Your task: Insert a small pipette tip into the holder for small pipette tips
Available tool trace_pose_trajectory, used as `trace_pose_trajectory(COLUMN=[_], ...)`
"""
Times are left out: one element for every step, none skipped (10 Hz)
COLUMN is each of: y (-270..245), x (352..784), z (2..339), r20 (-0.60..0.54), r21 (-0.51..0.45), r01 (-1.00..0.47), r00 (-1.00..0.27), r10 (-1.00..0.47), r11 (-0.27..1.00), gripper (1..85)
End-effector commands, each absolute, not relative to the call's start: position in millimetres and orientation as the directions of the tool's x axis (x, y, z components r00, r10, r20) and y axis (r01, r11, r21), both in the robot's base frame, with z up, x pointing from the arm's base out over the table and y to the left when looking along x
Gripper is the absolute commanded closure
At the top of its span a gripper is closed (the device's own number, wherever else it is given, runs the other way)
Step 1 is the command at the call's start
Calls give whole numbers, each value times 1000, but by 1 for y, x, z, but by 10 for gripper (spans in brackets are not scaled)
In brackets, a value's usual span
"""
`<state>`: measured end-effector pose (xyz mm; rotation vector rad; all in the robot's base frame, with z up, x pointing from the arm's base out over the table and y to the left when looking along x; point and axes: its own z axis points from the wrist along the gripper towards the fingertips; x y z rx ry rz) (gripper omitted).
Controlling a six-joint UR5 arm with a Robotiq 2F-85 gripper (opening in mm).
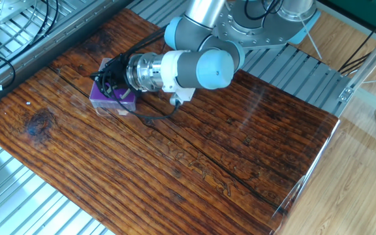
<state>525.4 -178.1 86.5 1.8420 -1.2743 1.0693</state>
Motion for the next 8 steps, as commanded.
trace_pose_trajectory(y=[-178,-177,-176,-178,-180,-181,-181,-181], x=[524,523,520,518,518,518,517,517], z=[81,78,71,63,61,63,65,66], r20=[878,871,857,843,837,838,842,842], r21=[84,87,82,74,83,93,99,100], r01=[-944,-943,-945,-949,-949,-947,-946,-946], r00=[223,229,229,224,232,241,245,245], r10=[-425,-435,-461,-490,-495,-489,-481,-480], r11=[-320,-322,-317,-307,-304,-306,-308,-308], gripper=[847,847,847,847,847,847,847,847])
